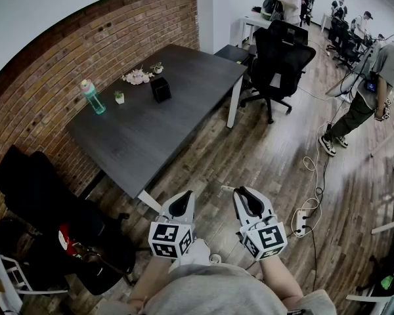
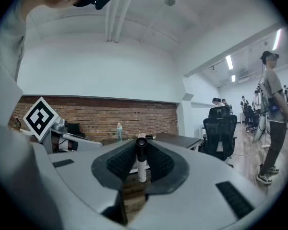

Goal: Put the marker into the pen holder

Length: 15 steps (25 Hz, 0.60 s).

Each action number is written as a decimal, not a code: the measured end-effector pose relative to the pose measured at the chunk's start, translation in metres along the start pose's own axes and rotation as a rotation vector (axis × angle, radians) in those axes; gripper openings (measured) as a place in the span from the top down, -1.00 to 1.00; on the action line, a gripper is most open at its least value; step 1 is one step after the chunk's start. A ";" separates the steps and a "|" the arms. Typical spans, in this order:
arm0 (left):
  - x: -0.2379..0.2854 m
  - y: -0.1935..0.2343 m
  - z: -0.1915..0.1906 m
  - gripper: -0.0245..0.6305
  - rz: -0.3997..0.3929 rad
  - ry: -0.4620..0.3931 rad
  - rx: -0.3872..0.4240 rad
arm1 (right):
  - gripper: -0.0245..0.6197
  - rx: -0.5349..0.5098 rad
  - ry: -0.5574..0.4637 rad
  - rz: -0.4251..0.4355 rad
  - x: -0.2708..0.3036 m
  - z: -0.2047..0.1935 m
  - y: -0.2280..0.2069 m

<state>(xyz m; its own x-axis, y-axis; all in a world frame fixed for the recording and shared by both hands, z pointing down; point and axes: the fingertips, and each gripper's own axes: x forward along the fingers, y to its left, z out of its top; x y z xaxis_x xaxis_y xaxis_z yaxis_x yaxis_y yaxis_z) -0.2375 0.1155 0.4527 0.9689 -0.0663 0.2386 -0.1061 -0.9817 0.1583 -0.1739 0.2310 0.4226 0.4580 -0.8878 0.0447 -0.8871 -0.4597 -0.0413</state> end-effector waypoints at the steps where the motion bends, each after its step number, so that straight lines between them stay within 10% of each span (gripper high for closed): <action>1: -0.008 -0.003 0.000 0.87 0.001 -0.001 0.000 | 0.71 0.000 -0.006 0.000 -0.006 0.002 0.004; 15: -0.053 -0.029 -0.002 0.87 -0.011 -0.025 0.008 | 0.71 -0.001 -0.029 0.035 -0.042 0.005 0.034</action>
<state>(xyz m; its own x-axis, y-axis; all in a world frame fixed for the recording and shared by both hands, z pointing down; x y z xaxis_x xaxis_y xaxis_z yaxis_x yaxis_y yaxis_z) -0.2866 0.1474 0.4377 0.9753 -0.0603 0.2125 -0.0941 -0.9838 0.1527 -0.2236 0.2527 0.4141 0.4284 -0.9035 0.0142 -0.9025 -0.4286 -0.0415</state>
